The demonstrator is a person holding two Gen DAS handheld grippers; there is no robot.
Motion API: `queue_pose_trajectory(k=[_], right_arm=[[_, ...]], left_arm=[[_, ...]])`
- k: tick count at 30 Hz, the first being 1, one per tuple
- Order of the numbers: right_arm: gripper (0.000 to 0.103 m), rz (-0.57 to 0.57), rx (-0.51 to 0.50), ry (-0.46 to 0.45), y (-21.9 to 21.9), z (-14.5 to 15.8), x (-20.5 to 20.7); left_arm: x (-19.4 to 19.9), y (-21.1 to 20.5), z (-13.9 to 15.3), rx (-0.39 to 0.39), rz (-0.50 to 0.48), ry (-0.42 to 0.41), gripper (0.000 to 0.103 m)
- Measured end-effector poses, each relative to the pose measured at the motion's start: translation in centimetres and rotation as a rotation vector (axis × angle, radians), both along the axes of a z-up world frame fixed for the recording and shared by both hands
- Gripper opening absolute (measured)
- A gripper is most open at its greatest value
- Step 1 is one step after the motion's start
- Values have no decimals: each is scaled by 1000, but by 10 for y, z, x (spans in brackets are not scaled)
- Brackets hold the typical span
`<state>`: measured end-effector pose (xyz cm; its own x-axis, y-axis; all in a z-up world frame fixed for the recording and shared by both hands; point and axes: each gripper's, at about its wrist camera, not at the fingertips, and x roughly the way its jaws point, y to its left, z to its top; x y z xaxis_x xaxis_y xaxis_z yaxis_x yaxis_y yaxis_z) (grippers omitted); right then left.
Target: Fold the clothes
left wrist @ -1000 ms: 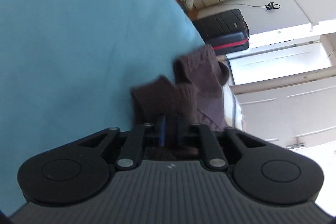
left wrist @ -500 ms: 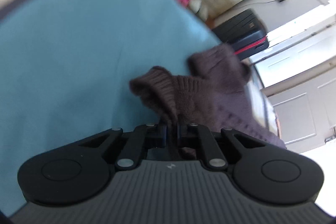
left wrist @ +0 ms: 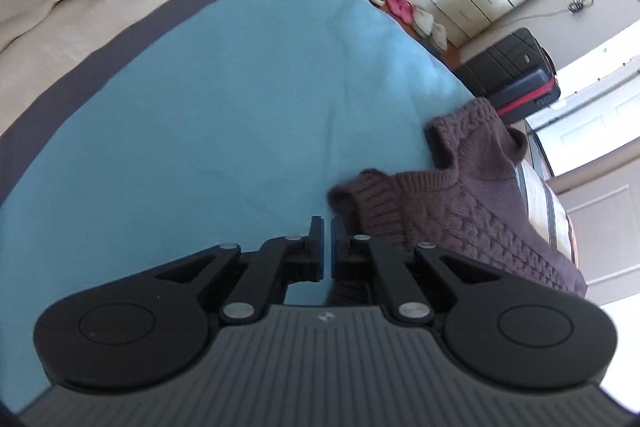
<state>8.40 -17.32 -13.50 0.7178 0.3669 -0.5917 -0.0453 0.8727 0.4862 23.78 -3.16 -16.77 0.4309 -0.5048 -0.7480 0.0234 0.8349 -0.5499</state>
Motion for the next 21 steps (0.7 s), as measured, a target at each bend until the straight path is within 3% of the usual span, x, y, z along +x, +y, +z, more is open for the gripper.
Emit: queue_pose_trajectory(k=[2,3,4,5,6,12,17,21], right_arm=[[16,15,31,10,-1,3,-3],[22,25,71,8,-5,8,-9],[31,31,107,5,-9,13,-16],[51,12,111,-16,-14,22,-27],[57,-8,113,-34,-19,30,-38],[57,-171,-36,-8,-93,70,-98],[58,-358,-160,60,-170,104,-149],[68,-454,-240,82,-223,123,-189]], left_arm=[[3,-6,1,18,-8,-2,3],[4,-9,1,28,-11,-2,4],[5,-12,2,32,-16,-6,5],[2,-12,7,21,-23,-22,11],[-1,-11,13,19,-36,-51,18],[-37,-43,57,189,-196,-300,44],[-59,-66,71,30,-369,-293,60],[-83,-87,69,12,-504,-261,65]])
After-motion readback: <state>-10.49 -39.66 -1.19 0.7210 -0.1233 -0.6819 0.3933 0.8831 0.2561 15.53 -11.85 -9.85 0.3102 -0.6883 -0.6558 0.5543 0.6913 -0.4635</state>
